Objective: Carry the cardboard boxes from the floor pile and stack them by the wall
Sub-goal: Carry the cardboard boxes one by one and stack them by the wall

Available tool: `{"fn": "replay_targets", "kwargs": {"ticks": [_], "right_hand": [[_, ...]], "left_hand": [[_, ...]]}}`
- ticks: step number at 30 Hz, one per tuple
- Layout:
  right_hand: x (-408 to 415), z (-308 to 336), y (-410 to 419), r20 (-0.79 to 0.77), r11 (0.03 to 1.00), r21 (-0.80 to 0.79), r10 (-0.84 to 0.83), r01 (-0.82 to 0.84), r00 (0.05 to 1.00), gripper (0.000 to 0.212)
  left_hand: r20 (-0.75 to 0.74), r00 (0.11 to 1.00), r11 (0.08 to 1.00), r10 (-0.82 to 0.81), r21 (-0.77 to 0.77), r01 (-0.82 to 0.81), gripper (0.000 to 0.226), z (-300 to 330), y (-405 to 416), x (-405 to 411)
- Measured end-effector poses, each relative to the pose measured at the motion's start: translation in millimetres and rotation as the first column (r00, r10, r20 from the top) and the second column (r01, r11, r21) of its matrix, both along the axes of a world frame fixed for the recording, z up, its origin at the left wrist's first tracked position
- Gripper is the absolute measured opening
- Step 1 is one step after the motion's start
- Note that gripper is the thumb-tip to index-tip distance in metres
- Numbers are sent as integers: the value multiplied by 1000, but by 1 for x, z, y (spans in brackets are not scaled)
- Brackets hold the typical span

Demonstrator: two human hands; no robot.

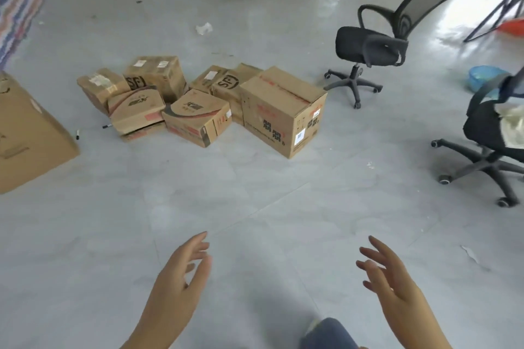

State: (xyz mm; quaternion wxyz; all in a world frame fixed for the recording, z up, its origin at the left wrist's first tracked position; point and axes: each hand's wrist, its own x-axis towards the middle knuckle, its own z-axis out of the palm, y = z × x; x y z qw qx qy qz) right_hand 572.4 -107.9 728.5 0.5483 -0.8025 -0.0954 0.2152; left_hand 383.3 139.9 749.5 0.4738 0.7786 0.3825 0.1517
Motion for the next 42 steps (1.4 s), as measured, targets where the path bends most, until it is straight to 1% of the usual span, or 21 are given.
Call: {"fn": "replay_targets", "kwargs": {"ticks": [2,4,7,10,13,15,19,21,24,27,30,32,33,35,36,38,39,41,42], "right_hand": [[39,-9,6,-15,998,-22,-62,61,998,38],[88,-17,14,-33,996,-33,-85,84,996,37],[172,-20,32,-30,999,-27,-47,46,998,38],[257,1,49,25,1000,0,-12,12,1000,32],[338,14,64,40,1000,17,13,-13,999,41],[381,18,77,12,999,14,44,-44,999,37],[448,15,118,5,997,-1,71,-71,997,43],[478,9,144,-4,997,-4,75,-75,997,37],[520,0,189,-3,998,0,61,-61,998,35],[558,0,235,-9,999,5,40,-39,999,35],[596,7,281,-3,1000,15,18,-18,1000,34],[620,9,309,-1,999,0,33,-33,999,34],[632,9,320,0,998,-17,53,-53,999,39],[655,6,339,12,996,-48,79,-78,997,57],[667,4,348,11,995,-65,82,-82,997,57],[691,-3,362,-12,992,-88,86,-87,996,39],[705,-8,368,-29,990,-101,95,-97,995,33],[736,-17,379,-64,980,-140,136,-144,989,33],[752,-20,386,-80,970,-162,168,-179,983,36]], "left_hand": [[-1,999,999,-44,-13,44,35,-8,14,48],[7,999,998,-54,-12,54,35,-18,24,101],[43,999,999,9,-49,-7,34,-26,32,181],[75,994,989,79,-135,-68,33,-22,33,261],[82,995,985,48,-167,-34,33,-21,42,333],[84,996,983,36,-183,-20,34,-20,52,373],[86,991,968,106,-239,-82,31,-16,90,431],[68,990,960,126,-259,-104,27,-23,115,456],[50,985,950,163,-279,-143,28,-27,164,497],[42,988,943,151,-307,-131,24,-27,219,541],[38,991,952,128,-285,-112,32,-16,269,584],[26,995,953,94,-291,-83,36,-15,297,609],[15,997,951,79,-300,-71,37,-17,309,620],[-6,998,948,68,-310,-67,37,-22,327,639],[-21,997,948,74,-310,-77,36,-24,335,647],[-54,994,943,100,-314,-112,33,-32,345,664],[-67,991,939,116,-318,-132,32,-37,349,673],[-94,983,929,160,-322,-182,25,-50,354,691],[-105,977,923,184,-323,-208,23,-57,355,701]]}}
